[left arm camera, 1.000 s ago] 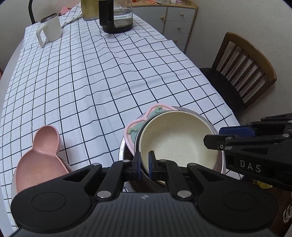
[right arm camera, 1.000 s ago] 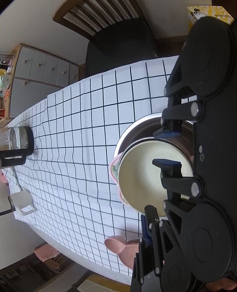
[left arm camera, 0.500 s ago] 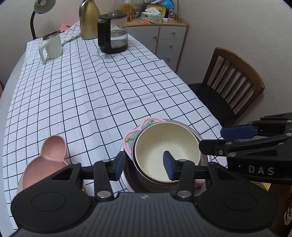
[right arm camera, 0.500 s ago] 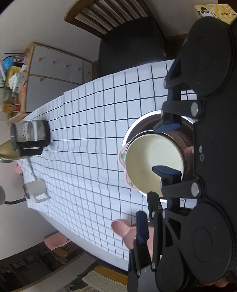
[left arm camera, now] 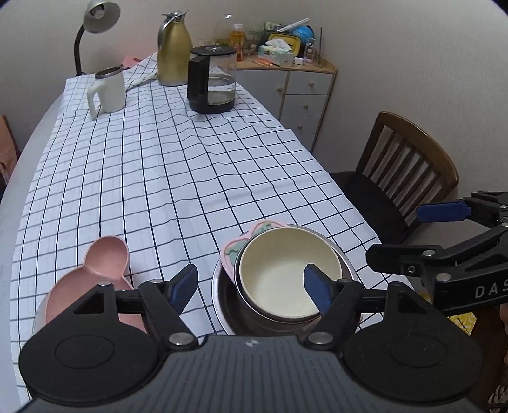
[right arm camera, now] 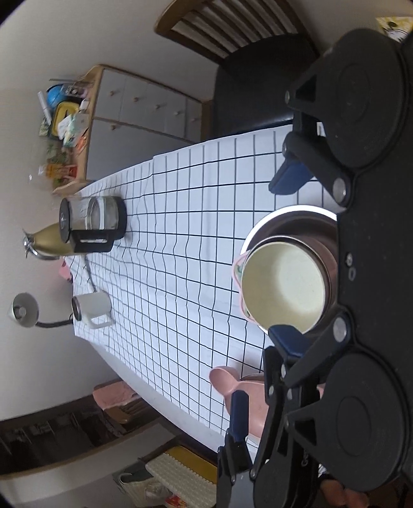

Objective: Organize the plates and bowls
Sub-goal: 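Reach both grippers to the steel bowl rim and close, then lift the nested bowl stack with both grippers and lower it onto the pink pig plate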

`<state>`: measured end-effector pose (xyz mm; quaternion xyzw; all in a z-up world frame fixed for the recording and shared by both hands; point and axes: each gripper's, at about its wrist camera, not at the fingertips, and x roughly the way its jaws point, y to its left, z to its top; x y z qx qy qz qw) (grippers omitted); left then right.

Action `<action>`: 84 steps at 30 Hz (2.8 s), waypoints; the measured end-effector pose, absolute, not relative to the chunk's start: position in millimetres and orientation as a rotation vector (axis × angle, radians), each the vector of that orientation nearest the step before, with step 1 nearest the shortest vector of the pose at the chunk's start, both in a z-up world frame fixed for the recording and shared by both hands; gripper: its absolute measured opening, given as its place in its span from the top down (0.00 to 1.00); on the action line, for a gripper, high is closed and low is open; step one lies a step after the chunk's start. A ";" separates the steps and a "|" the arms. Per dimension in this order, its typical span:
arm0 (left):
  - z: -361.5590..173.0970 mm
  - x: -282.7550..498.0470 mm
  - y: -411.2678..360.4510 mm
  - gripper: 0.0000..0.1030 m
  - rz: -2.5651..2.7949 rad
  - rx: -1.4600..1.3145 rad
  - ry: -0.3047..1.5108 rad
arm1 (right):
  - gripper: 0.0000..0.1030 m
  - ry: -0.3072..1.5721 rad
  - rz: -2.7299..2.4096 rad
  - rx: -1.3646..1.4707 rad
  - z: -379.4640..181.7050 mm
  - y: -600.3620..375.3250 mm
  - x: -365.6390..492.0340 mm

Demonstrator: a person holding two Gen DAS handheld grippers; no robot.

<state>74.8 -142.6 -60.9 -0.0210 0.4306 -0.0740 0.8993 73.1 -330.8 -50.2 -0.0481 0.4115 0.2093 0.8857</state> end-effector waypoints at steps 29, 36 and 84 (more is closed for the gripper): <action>-129.5 68.6 -154.7 0.30 0.142 -0.182 1.020 | 0.21 1.012 0.596 -0.267 -116.2 -381.8 152.6; -141.1 62.2 -148.6 0.42 0.173 -0.262 1.056 | 0.28 1.082 0.635 -0.283 -141.5 -382.1 169.8; -151.8 77.8 -150.1 0.85 0.225 -0.341 1.076 | 0.86 1.089 0.769 -0.332 -155.4 -351.1 176.7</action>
